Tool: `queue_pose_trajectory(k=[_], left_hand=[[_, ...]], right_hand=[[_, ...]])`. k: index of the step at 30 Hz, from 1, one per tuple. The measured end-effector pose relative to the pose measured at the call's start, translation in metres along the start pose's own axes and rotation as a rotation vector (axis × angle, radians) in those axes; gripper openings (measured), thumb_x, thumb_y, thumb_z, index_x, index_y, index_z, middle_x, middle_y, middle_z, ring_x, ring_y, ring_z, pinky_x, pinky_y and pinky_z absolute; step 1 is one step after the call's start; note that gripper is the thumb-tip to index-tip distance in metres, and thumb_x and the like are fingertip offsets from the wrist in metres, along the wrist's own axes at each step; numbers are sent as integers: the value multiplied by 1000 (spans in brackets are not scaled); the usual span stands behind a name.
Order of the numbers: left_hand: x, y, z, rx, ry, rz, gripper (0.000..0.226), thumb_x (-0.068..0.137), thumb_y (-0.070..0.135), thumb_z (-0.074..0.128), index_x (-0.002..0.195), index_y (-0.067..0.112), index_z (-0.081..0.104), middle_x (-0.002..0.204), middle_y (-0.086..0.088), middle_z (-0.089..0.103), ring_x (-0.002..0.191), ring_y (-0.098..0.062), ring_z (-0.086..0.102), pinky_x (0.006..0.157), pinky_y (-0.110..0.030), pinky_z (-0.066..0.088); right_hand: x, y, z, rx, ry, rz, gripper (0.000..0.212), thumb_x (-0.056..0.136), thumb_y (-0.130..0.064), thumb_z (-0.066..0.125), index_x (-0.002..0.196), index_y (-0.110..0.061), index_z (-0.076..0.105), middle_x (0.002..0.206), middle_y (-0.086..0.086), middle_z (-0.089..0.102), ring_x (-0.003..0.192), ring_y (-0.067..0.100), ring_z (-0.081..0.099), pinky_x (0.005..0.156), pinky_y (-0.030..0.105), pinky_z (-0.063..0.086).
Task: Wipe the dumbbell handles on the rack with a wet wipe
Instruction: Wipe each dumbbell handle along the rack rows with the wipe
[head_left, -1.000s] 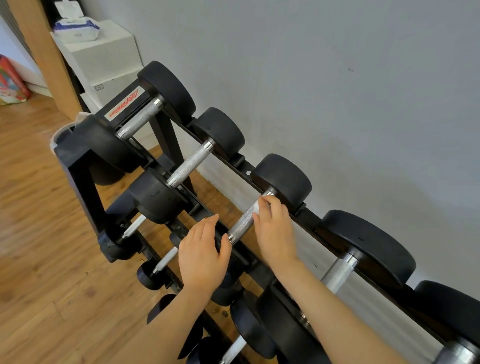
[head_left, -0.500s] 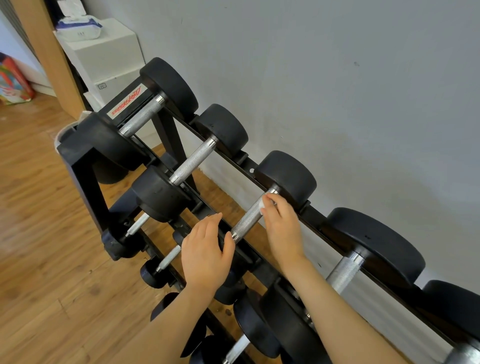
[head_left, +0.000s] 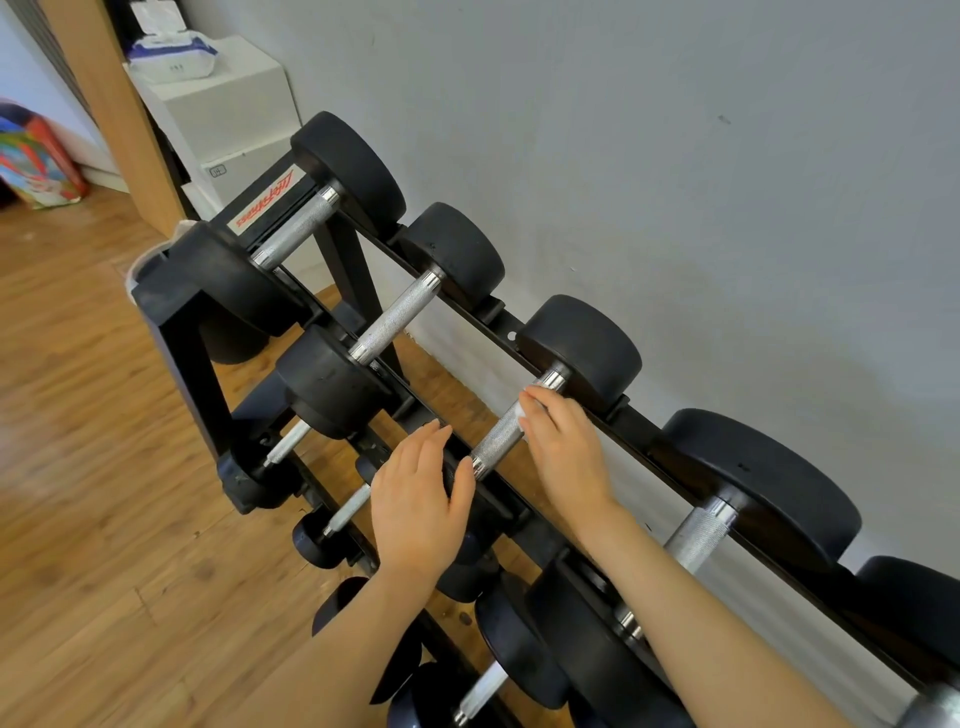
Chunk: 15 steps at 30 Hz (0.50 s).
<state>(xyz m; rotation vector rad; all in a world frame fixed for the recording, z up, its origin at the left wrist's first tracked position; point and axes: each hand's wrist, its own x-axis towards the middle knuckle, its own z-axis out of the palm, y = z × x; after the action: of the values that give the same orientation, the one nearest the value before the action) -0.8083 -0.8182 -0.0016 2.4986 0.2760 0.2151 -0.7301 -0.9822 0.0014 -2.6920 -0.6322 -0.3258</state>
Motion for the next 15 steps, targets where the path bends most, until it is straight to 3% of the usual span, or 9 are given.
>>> queue_pose_trajectory(k=[2, 4, 8, 11, 13, 15], left_hand=[[-6, -4, 1, -12, 1, 14, 58, 98, 52, 29, 137, 18, 56, 143, -1, 53, 134, -22, 48, 109, -44, 39], [-12, -10, 1, -1, 0, 45, 56, 100, 50, 29, 140, 19, 53, 148, -2, 49, 135, -23, 47, 108, -41, 36], [-18, -15, -2, 20, -20, 41, 56, 100, 50, 27, 145, 23, 47, 152, -2, 43, 137, -24, 44, 108, -37, 30], [-18, -14, -3, 26, -24, 44, 56, 100, 49, 28, 145, 22, 48, 152, -3, 43, 137, -25, 44, 108, -37, 30], [-18, -14, -3, 31, -37, 36, 56, 100, 50, 27, 146, 24, 46, 153, -3, 42, 138, -24, 42, 109, -37, 28], [-19, -15, -2, 29, -44, 34, 56, 100, 50, 26, 146, 25, 45, 154, -2, 41, 139, -24, 41, 110, -36, 27]], right_hand=[[6, 6, -5, -5, 22, 12, 52, 70, -1, 82, 118, 4, 63, 117, 18, 65, 92, 27, 67, 73, 35, 58], [9, 5, -9, -32, 28, 83, 52, 70, 0, 82, 118, 3, 64, 118, 18, 65, 93, 29, 68, 73, 38, 60], [7, -2, -5, -92, -54, -91, 58, 68, -5, 86, 121, 0, 63, 120, 16, 65, 95, 25, 69, 74, 32, 60], [13, 2, -11, -127, -29, 18, 61, 64, -6, 88, 120, -2, 63, 121, 14, 65, 84, 23, 71, 61, 30, 59], [14, 0, -13, -119, 8, 78, 61, 64, -6, 88, 120, -1, 64, 122, 14, 64, 85, 24, 71, 62, 30, 59], [10, 0, -8, -132, 33, 6, 53, 71, -9, 84, 119, -1, 65, 123, 14, 65, 90, 23, 71, 66, 28, 59]])
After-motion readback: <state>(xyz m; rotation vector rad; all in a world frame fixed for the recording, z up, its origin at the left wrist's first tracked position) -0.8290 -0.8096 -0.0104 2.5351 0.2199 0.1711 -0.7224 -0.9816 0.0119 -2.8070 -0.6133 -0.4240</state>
